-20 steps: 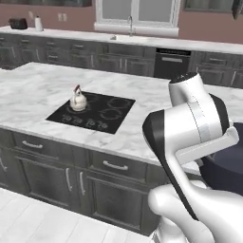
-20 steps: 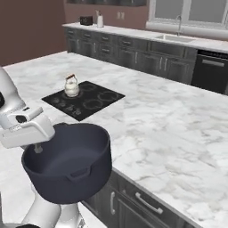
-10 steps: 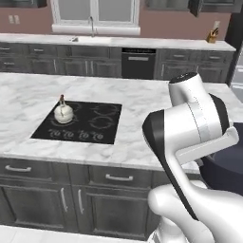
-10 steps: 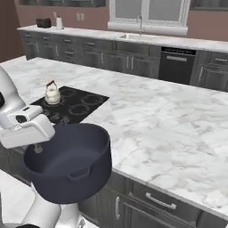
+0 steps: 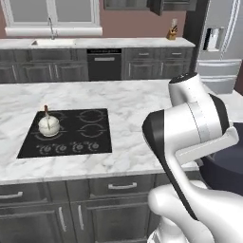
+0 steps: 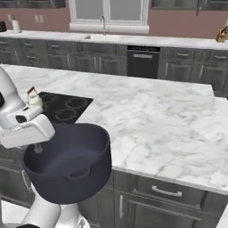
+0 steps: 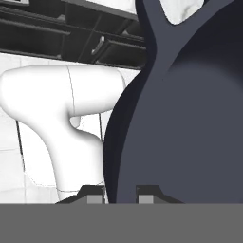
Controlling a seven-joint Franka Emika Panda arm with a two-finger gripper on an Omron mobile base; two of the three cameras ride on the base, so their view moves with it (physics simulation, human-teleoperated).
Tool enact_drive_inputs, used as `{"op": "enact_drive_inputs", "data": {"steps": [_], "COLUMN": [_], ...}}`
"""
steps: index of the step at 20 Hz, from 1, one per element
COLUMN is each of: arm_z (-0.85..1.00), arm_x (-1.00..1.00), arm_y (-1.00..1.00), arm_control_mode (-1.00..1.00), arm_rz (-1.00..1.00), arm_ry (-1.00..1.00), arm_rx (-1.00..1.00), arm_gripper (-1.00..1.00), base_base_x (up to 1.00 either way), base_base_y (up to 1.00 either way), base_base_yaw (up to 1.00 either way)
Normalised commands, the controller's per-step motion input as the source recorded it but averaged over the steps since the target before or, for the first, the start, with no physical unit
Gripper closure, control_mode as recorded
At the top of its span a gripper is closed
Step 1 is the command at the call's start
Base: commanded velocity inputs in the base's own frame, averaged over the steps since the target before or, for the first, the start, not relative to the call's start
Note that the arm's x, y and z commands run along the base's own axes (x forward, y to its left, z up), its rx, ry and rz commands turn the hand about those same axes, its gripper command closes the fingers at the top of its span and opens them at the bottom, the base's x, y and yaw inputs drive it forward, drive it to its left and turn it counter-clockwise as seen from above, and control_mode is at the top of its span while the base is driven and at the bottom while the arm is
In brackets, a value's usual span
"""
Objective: Pick the kettle from the cabinet and place it on a stove burner. Then pick the pot from the counter and place it on another stove burner. Finally, turn both burners on.
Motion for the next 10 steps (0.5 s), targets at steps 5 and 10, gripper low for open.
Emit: {"op": "enact_drive_inputs", "data": {"steps": [5,10], "arm_z": [0.0,0.0], "arm_x": [0.0,0.0], "arm_y": [0.0,0.0], "arm_control_mode": [1.0,1.0], "arm_rz": [0.0,0.0], "arm_ry": [0.0,0.0], "arm_rx": [0.0,0.0], "arm_gripper": [1.0,1.0], "base_base_x": [0.35,0.34], "base_base_y": [0.45,0.52], "base_base_yaw": [-0.4,-0.39]}}
